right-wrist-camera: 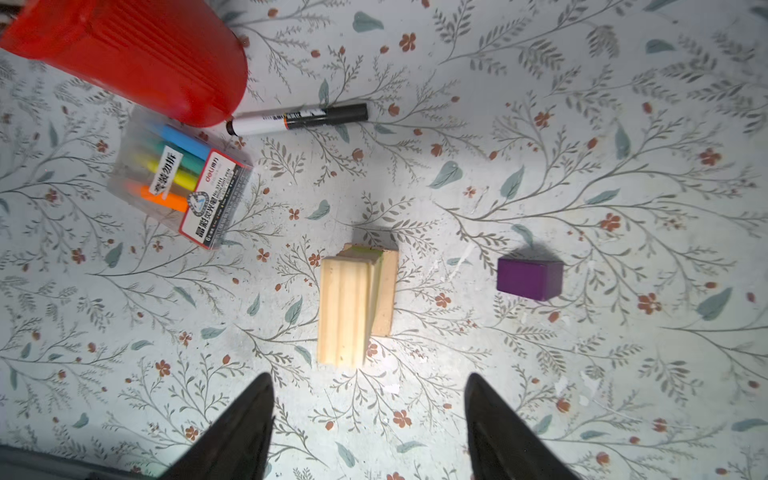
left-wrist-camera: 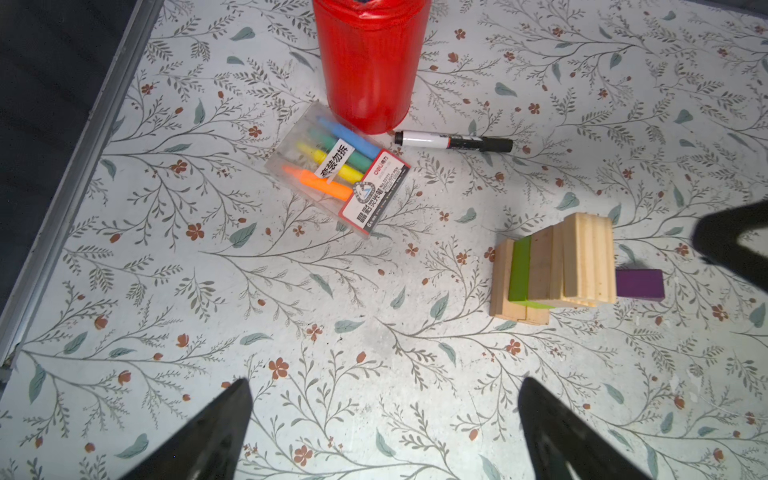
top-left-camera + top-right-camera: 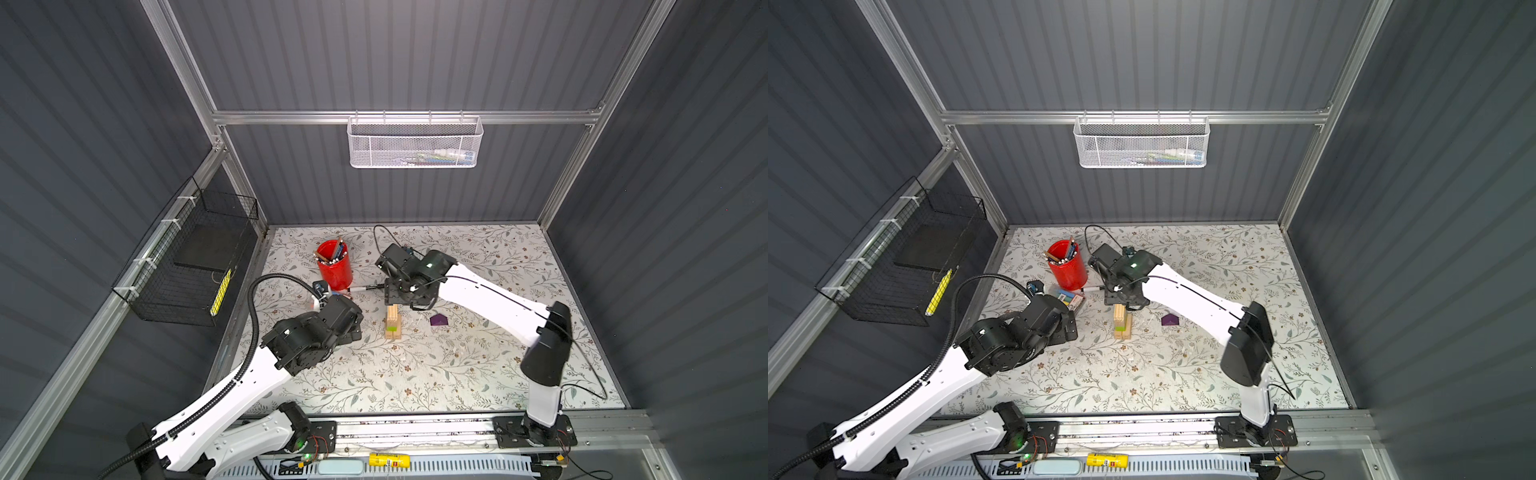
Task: Build the wood block tower
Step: 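Move the right gripper to the purple block and grasp it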
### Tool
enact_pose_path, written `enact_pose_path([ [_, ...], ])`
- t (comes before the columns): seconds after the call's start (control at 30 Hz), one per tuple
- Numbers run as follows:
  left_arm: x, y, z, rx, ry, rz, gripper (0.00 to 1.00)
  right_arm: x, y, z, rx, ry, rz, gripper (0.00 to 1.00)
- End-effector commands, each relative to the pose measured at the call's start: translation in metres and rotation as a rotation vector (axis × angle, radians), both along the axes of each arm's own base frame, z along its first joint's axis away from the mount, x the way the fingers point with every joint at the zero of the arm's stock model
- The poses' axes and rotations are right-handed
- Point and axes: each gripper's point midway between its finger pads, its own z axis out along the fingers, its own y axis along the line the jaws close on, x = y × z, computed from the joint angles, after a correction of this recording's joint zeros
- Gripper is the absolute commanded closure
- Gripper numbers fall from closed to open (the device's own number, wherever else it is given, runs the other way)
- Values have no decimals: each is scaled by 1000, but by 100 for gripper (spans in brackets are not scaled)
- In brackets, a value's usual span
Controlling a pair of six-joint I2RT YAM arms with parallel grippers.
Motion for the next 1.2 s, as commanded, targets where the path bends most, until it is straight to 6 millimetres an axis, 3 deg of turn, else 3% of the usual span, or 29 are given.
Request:
enact_pose_path([
  [0.0,7,-13,15,-32,-39,-55,0,2,-36,-12,-63,-10,-32,22],
  [0.17,14,-26,19,-52,-57,-100,0,-5,-94,-36,-127,6,-77,14],
  [0.3,19,-36,21,-69,-72,-130,0,-13,-134,-72,-180,55,-73,10],
  [0.37,22,-42,23,-82,-84,-153,0,-16,-144,-88,-185,81,-47,10],
  [0.6,32,-62,26,-95,-105,-212,0,-20,-140,-126,-219,133,119,9],
  [0.83,39,-71,25,-96,-101,-218,0,-15,-138,-160,-286,199,162,11],
  [1.17,43,-71,20,-69,-94,-202,0,11,-143,-177,-312,195,135,13],
])
